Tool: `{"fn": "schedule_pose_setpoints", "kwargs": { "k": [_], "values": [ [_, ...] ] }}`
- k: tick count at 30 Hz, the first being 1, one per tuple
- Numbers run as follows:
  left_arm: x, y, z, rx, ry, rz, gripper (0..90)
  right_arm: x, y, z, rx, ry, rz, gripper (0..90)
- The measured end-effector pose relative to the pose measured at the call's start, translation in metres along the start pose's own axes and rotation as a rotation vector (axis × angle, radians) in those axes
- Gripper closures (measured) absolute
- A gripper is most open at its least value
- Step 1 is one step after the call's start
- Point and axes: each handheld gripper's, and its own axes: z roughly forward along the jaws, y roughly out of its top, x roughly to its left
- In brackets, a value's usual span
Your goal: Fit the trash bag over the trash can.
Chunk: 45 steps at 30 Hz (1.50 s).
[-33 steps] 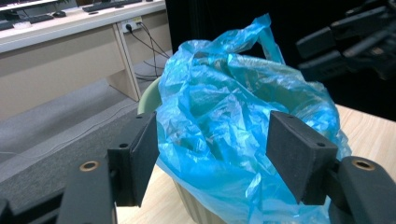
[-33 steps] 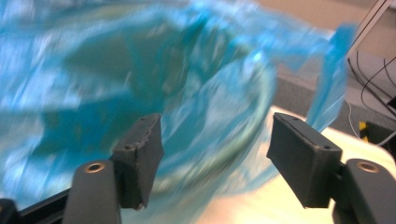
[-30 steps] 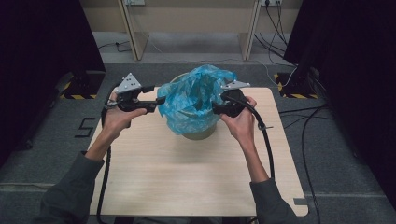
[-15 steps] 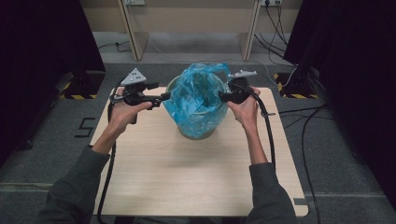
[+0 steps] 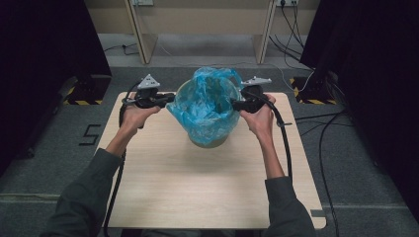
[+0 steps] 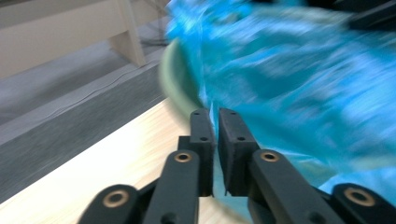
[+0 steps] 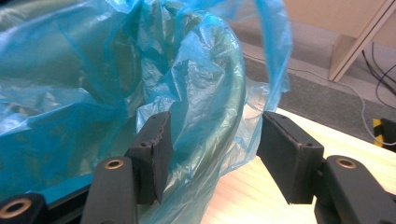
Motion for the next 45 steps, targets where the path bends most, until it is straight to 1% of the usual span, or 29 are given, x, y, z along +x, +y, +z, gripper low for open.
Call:
{"fn": "schedule_pose_setpoints", "kwargs": {
  "k": [2, 4, 5, 7, 8, 10, 12, 13, 14, 16, 20, 22, 23, 25, 27, 28, 29, 31, 33, 35, 37, 38, 40, 42, 44, 45],
  "values": [
    [0.006, -0.008, 0.004, 0.011, 0.006, -0.008, 87.4, 0.001, 0.0, -0.001, 0.0, -0.006, -0.007, 44.2],
    [0.007, -0.016, 0.009, 0.024, 0.017, -0.013, 87.8, 0.003, 0.0, -0.001, 0.0, -0.008, -0.013, 43.6],
    [0.007, -0.021, 0.013, 0.033, 0.013, -0.012, 88.0, 0.003, 0.0, -0.001, 0.002, -0.006, -0.016, 43.4],
    [0.005, -0.031, 0.019, 0.042, 0.016, -0.01, 88.1, 0.005, -0.001, -0.001, 0.003, -0.006, -0.02, 42.6],
    [0.003, -0.036, 0.023, 0.054, 0.009, -0.003, 88.1, 0.006, -0.001, -0.002, 0.003, -0.005, -0.022, 42.4],
    [-0.001, -0.042, 0.027, 0.066, 0.012, 0.009, 87.8, 0.006, -0.002, -0.001, 0.003, -0.002, -0.021, 41.6],
    [-0.003, -0.047, 0.029, 0.069, 0.002, 0.012, 86.0, 0.007, -0.002, -0.002, 0.005, -0.01, -0.018, 39.6],
    [-0.004, -0.047, 0.027, 0.062, 0.0, 0.007, 83.7, 0.008, -0.001, -0.003, 0.002, -0.02, -0.017, 39.5],
    [-0.004, -0.046, 0.025, 0.053, -0.001, 0.001, 80.9, 0.01, -0.001, -0.006, -0.013, -0.027, -0.016, 39.6],
    [-0.004, -0.042, 0.017, 0.036, 0.007, 0.0, 76.1, 0.015, 0.001, -0.014, -0.039, -0.033, -0.03, 39.5],
    [-0.001, -0.03, -0.003, -0.008, 0.025, 0.005, 67.3, 0.032, 0.004, -0.034, -0.08, -0.009, -0.035, 39.3],
    [0.0, -0.026, -0.011, -0.015, 0.028, 0.007, 64.2, 0.041, 0.003, -0.039, -0.072, -0.009, -0.051, 39.4],
    [0.0, -0.025, -0.015, -0.024, 0.031, 0.008, 62.2, 0.044, 0.001, -0.04, -0.061, -0.003, -0.053, 39.6],
    [-0.001, -0.022, -0.021, -0.047, 0.031, -0.006, 57.7, 0.047, -0.002, -0.037, -0.03, 0.0, -0.062, 40.2],
    [-0.004, -0.021, -0.025, -0.067, 0.022, -0.016, 53.1, 0.044, -0.005, -0.031, -0.005, -0.008, -0.058, 41.6],
    [-0.007, -0.02, -0.027, -0.077, 0.017, -0.01, 51.1, 0.041, -0.006, -0.028, 0.008, -0.018, -0.05, 41.9],
    [-0.01, -0.019, -0.029, -0.084, 0.014, -0.002, 48.8, 0.037, -0.008, -0.025, 0.008, -0.019, -0.037, 42.4],
    [-0.017, -0.018, -0.031, -0.097, 0.006, 0.011, 44.6, 0.031, -0.009, -0.022, 0.0, 0.003, -0.007, 43.5],
    [-0.026, -0.018, -0.034, -0.109, -0.007, 0.02, 40.5, 0.025, -0.008, -0.02, -0.008, -0.016, -0.008, 43.8],
    [-0.036, -0.02, -0.036, -0.122, -0.026, 0.04, 39.9, 0.018, -0.008, -0.018, -0.019, -0.029, 0.003, 44.2],
    [-0.043, -0.019, -0.038, -0.127, -0.033, 0.057, 39.6, 0.008, -0.008, -0.013, -0.035, -0.015, 0.015, 44.2],
    [-0.045, -0.018, -0.039, -0.13, -0.037, 0.057, 39.1, 0.003, -0.007, -0.009, -0.038, -0.005, 0.023, 43.6],
    [-0.048, -0.015, -0.041, -0.135, -0.038, 0.064, 38.4, -0.006, -0.004, -0.001, -0.046, -0.005, 0.007, 43.2],
    [-0.046, -0.013, -0.042, -0.137, -0.033, 0.064, 37.9, -0.012, 0.0, 0.003, -0.038, -0.013, 0.022, 41.8],
    [-0.044, -0.011, -0.044, -0.141, -0.022, 0.049, 37.3, -0.011, 0.003, 0.001, -0.036, -0.041, 0.019, 39.8],
    [-0.043, -0.011, -0.044, -0.143, -0.02, 0.047, 37.1, -0.008, 0.005, -0.003, -0.044, -0.048, 0.02, 38.2]
  ]
}}
